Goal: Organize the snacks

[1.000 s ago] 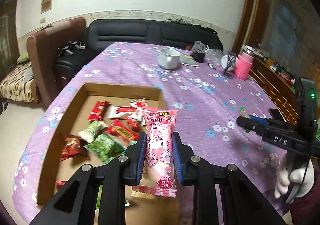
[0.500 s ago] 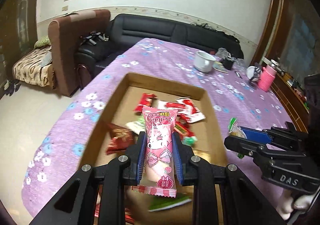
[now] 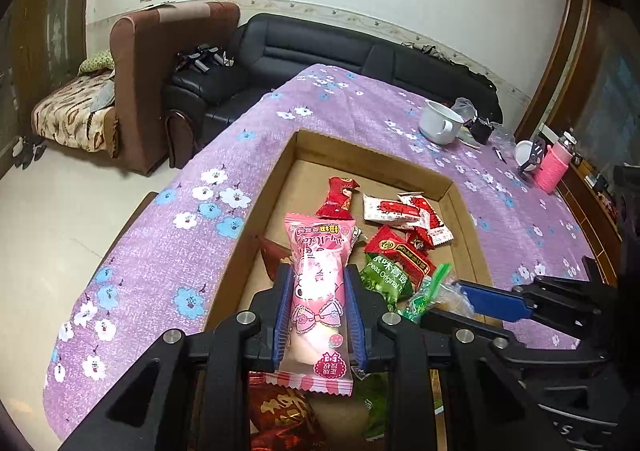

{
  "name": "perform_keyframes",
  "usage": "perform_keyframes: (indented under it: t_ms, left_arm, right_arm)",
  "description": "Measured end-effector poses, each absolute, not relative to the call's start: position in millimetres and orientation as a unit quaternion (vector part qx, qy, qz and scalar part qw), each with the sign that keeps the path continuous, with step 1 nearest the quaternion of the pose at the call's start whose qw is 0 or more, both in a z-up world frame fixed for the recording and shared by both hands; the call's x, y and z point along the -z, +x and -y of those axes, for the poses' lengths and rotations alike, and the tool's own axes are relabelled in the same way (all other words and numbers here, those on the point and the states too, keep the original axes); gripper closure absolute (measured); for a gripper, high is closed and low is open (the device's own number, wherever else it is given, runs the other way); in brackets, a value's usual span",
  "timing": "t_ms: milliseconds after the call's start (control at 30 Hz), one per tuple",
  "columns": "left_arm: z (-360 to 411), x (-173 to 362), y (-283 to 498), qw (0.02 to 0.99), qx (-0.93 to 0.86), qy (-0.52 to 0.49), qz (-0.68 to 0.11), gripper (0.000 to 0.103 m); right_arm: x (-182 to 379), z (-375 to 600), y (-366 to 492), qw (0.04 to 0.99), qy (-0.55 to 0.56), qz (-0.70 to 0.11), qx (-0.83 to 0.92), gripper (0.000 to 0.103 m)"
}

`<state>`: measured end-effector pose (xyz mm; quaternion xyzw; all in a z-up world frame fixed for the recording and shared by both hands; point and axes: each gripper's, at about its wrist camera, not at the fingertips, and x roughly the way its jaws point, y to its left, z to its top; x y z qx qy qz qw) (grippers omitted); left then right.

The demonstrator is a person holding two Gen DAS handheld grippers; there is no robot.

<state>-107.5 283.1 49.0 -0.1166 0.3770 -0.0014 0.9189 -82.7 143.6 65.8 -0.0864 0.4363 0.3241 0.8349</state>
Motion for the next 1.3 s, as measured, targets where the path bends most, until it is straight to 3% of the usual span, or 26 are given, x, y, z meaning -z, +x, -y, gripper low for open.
perform_keyframes:
  t_ms: [100,233,333,567,733,1067,1300]
  left_arm:
    - [-282.9,-47.6,-106.2,0.918,0.003,-0.12,-0.379,0.074]
    - [-284.5,-50.4,-108.3,0.918,-0.005,-0.127,-0.376,0.045]
    - [-287.3,-55.3,-112.5,0.92,-0.005,-0.135,-0.369,0.034]
    - [-290.0,-68.1,-121.4,0.928,-0.019,-0.131,-0.349,0.024]
    - [-291.2,-73.5,-125.8,0.931,-0.031,-0.131,-0.34,0.017]
    - [-267.1,-86.4,-139.7,0.939,-0.047,-0.096,-0.328,0.015]
    - [-237.9,-99.4,-149.5,0.944,-0.053,-0.064,-0.318,0.012]
  right_arm:
    - [-60.7,-146.6,-72.2,0.835,-0.087,-0.442,-0.316,0.074]
    - [-56.7,-150.6,-56.5,0.836,-0.085,-0.448,-0.305,0.074]
    - [-51.2,-154.5,-45.5,0.834,-0.082,-0.455,-0.3,0.074]
    - [-50.6,-153.2,-34.4,0.823,-0.041,-0.465,-0.322,0.073]
    - [-61.2,-144.4,-44.0,0.812,0.003,-0.459,-0.361,0.059]
    - [-82.4,-99.1,-70.5,0.845,0.034,-0.421,-0.329,0.047]
    - [-90.9,-51.8,-89.8,0.863,0.064,-0.398,-0.304,0.045]
